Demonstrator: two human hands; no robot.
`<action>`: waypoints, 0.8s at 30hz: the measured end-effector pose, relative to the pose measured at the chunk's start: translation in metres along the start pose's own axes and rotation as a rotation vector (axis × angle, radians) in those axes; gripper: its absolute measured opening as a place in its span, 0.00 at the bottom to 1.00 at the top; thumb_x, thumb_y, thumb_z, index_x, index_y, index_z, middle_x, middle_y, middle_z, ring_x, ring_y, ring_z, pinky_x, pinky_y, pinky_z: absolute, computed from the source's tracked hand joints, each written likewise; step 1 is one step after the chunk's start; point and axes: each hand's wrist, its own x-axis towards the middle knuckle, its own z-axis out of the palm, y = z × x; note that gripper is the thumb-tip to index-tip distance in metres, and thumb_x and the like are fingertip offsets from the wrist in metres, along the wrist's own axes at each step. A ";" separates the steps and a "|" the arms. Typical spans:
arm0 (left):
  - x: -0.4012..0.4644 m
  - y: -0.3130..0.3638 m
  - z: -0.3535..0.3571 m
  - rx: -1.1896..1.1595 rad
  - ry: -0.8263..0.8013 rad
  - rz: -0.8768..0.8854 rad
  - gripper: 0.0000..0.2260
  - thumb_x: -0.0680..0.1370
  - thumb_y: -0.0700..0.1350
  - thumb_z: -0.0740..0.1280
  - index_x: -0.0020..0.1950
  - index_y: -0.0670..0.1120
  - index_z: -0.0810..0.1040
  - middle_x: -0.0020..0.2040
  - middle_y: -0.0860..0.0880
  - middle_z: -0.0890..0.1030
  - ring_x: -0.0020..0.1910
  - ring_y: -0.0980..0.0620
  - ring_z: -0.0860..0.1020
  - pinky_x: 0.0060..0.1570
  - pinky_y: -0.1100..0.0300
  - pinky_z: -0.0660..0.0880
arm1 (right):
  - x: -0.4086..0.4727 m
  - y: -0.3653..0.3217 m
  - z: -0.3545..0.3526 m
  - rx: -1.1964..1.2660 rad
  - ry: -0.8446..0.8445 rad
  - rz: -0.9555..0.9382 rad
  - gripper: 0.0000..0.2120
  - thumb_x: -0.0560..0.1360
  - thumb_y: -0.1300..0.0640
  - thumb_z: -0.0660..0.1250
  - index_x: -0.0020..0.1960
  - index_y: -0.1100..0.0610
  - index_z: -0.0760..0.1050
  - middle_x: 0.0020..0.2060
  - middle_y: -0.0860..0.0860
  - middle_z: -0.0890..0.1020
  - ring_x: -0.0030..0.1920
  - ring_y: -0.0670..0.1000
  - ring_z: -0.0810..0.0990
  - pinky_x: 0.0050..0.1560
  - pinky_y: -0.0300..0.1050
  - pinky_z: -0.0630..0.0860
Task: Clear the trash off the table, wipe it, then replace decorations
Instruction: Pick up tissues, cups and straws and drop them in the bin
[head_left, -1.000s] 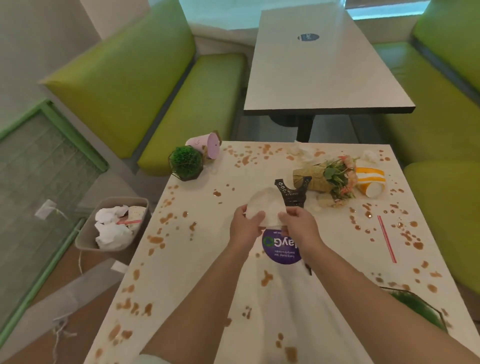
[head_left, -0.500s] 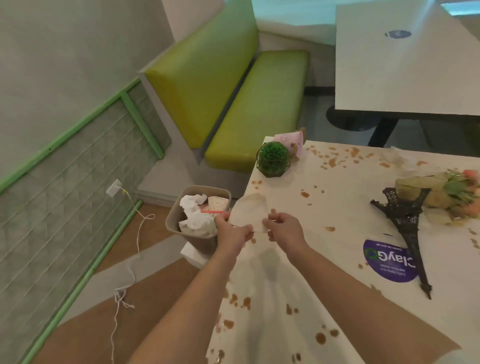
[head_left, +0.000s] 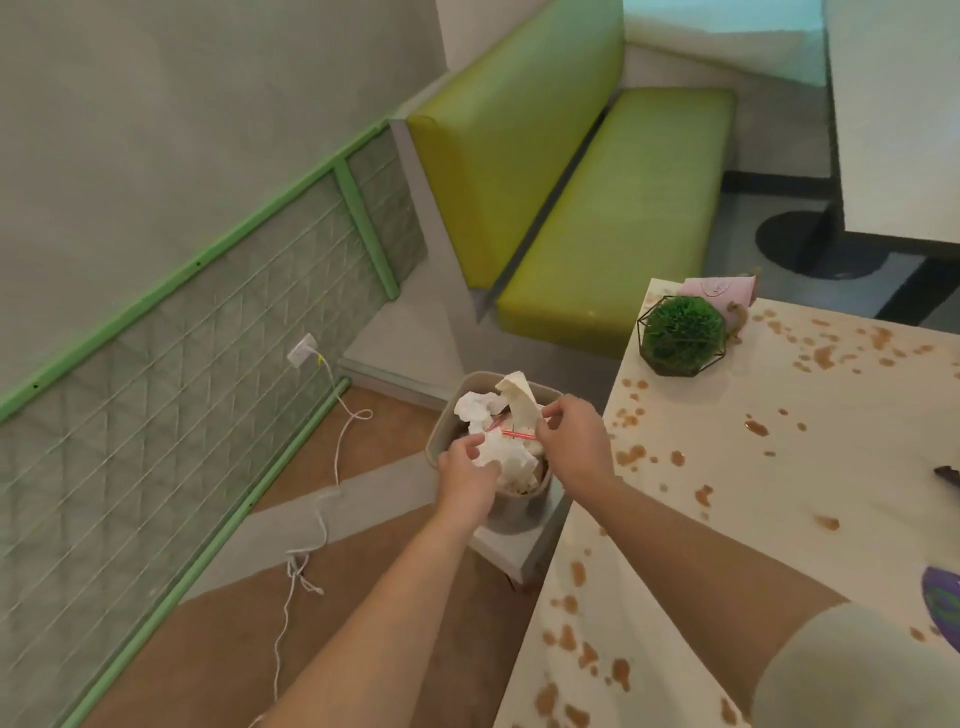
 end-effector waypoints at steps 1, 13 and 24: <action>0.003 -0.001 -0.003 0.008 -0.010 0.003 0.18 0.79 0.40 0.65 0.68 0.50 0.71 0.63 0.49 0.70 0.53 0.53 0.72 0.51 0.60 0.68 | 0.003 0.000 0.006 -0.027 -0.008 -0.037 0.06 0.78 0.54 0.69 0.54 0.52 0.78 0.49 0.48 0.80 0.45 0.47 0.78 0.51 0.44 0.78; -0.014 0.025 0.036 0.117 -0.128 0.042 0.10 0.81 0.49 0.64 0.61 0.51 0.76 0.52 0.54 0.77 0.50 0.54 0.74 0.47 0.60 0.70 | -0.021 0.047 -0.048 -0.010 -0.091 0.090 0.07 0.79 0.53 0.65 0.50 0.54 0.80 0.44 0.49 0.82 0.41 0.49 0.79 0.34 0.39 0.72; -0.108 0.094 0.172 0.278 -0.348 0.273 0.06 0.80 0.50 0.63 0.55 0.53 0.76 0.55 0.52 0.80 0.50 0.51 0.78 0.48 0.56 0.77 | -0.061 0.134 -0.197 0.137 0.097 0.203 0.08 0.78 0.51 0.65 0.48 0.54 0.80 0.43 0.48 0.82 0.43 0.49 0.80 0.37 0.42 0.74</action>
